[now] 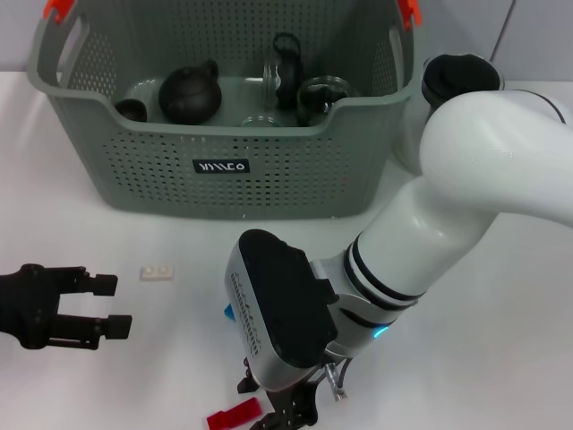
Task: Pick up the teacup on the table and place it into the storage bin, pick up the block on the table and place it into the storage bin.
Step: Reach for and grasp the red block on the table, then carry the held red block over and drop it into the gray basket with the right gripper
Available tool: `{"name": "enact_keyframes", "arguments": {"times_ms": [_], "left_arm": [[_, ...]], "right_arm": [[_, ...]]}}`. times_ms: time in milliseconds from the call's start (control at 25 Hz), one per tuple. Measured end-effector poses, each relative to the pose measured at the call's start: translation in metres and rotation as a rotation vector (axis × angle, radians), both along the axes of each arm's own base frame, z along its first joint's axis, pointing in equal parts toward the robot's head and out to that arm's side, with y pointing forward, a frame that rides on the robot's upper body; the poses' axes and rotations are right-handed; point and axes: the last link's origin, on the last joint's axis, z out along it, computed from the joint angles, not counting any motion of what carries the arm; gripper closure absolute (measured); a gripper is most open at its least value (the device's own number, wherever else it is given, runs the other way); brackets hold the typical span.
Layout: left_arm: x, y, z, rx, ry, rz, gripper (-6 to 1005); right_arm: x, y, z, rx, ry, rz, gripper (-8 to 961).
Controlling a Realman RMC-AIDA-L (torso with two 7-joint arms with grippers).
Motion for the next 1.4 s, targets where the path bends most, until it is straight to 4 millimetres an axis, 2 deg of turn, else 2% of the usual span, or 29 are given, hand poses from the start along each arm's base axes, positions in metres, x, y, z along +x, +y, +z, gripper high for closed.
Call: {"name": "enact_keyframes", "arguments": {"times_ms": [200, 440, 760, 1400], "left_arm": [[-0.0002, -0.0001, -0.0001, 0.000, 0.000, 0.001, 154], [0.0000, -0.0002, -0.0006, -0.001, -0.001, 0.001, 155], [-0.0003, 0.0001, -0.0004, 0.001, 0.001, 0.002, 155], [0.0000, -0.0008, 0.0015, -0.005, -0.002, -0.002, 155]], "right_arm": [[-0.0001, 0.0001, 0.0000, 0.000, 0.000, 0.001, 465], [0.0000, 0.0000, -0.0001, -0.001, -0.001, 0.002, 538], [-0.0002, 0.0006, -0.0001, 0.005, -0.005, 0.000, 756], [-0.0023, 0.0055, 0.0049, 0.017, 0.000, -0.011, 757]]}}
